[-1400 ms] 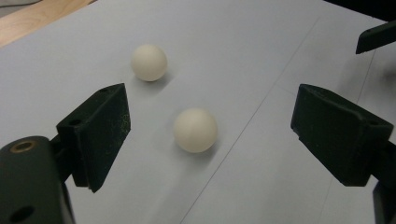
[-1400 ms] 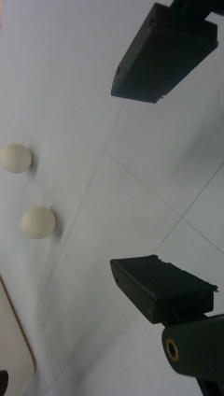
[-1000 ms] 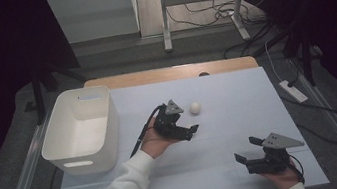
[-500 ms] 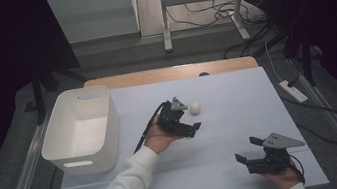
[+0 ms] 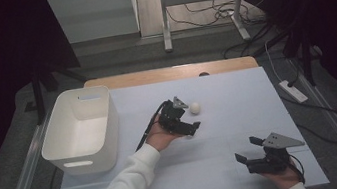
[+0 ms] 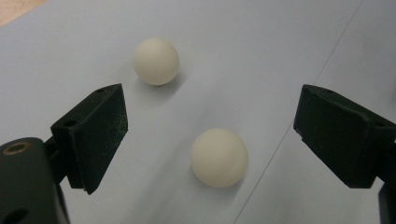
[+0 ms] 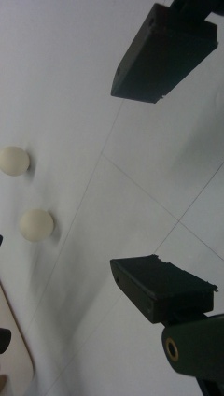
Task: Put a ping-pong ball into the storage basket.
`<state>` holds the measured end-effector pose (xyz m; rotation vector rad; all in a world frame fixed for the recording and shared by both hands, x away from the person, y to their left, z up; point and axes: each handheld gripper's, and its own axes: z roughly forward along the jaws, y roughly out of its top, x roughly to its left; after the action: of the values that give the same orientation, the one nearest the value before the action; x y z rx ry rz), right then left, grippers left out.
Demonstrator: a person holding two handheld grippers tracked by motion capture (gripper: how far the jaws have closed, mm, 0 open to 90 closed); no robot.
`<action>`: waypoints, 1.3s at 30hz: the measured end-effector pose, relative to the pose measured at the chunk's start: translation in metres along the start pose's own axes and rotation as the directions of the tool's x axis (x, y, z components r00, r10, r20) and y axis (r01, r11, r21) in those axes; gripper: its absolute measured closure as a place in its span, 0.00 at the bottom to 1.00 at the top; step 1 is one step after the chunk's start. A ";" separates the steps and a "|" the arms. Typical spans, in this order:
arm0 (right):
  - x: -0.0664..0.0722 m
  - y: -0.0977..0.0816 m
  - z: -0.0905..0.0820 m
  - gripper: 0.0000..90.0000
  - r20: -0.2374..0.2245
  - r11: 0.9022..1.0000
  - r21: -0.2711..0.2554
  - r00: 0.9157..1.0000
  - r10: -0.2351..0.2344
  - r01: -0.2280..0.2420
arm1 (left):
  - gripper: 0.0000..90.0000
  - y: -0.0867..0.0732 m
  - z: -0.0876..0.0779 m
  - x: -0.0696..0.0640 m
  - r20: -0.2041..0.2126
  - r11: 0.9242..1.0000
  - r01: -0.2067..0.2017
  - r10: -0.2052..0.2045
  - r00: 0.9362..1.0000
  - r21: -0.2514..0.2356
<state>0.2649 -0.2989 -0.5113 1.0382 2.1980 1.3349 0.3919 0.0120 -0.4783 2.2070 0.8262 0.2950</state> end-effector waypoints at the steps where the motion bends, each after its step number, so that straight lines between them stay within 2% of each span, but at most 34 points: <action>1: 0.000 0.000 0.000 0.16 -0.001 1.000 0.001 1.000 0.000 0.000 | 0.12 0.000 0.002 0.001 -0.002 1.000 -0.001 0.001 1.000 0.006; 11: 0.000 0.000 0.000 0.16 -0.003 1.000 0.001 1.000 0.001 -0.001 | 0.10 -0.004 0.006 0.000 0.024 0.999 -0.001 0.000 1.000 0.049; 15: 0.000 0.000 0.000 0.16 -0.002 1.000 0.002 1.000 0.002 -0.002 | 0.10 -0.007 0.009 -0.003 0.031 0.997 -0.017 0.015 0.999 0.080; 19: 0.000 -0.001 0.000 0.16 -0.001 1.000 0.004 1.000 0.002 -0.002 | 0.10 -0.011 0.014 -0.006 0.040 0.995 -0.017 0.013 0.999 0.098; 24: 0.000 -0.001 0.001 0.16 -0.002 1.000 0.006 1.000 0.003 -0.003 | 0.10 -0.017 0.022 -0.005 0.042 0.991 -0.015 0.010 0.999 0.134; 27: 0.000 -0.001 0.001 0.16 -0.002 1.000 0.005 1.000 0.002 -0.002 | 0.10 -0.018 0.024 -0.005 0.034 0.986 -0.034 0.029 0.999 0.161; 30: -0.001 -0.001 0.001 0.16 -0.001 1.000 0.005 1.000 0.000 0.000 | 0.10 -0.018 0.025 -0.004 0.031 0.984 -0.032 0.027 0.999 0.177; 37: -0.001 -0.001 0.001 0.16 0.000 1.000 0.005 1.000 0.000 0.000 | 0.12 -0.018 0.027 -0.004 0.039 0.982 -0.032 0.025 0.999 0.184; 39: -0.001 -0.001 0.001 0.16 0.001 1.000 0.007 1.000 -0.001 0.001 | 0.16 -0.018 0.028 -0.004 0.035 0.982 -0.027 0.021 0.999 0.186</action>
<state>0.2656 -0.2992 -0.5126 1.0398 2.2037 1.3274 0.3925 0.0034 -0.5105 2.3913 0.8391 0.1996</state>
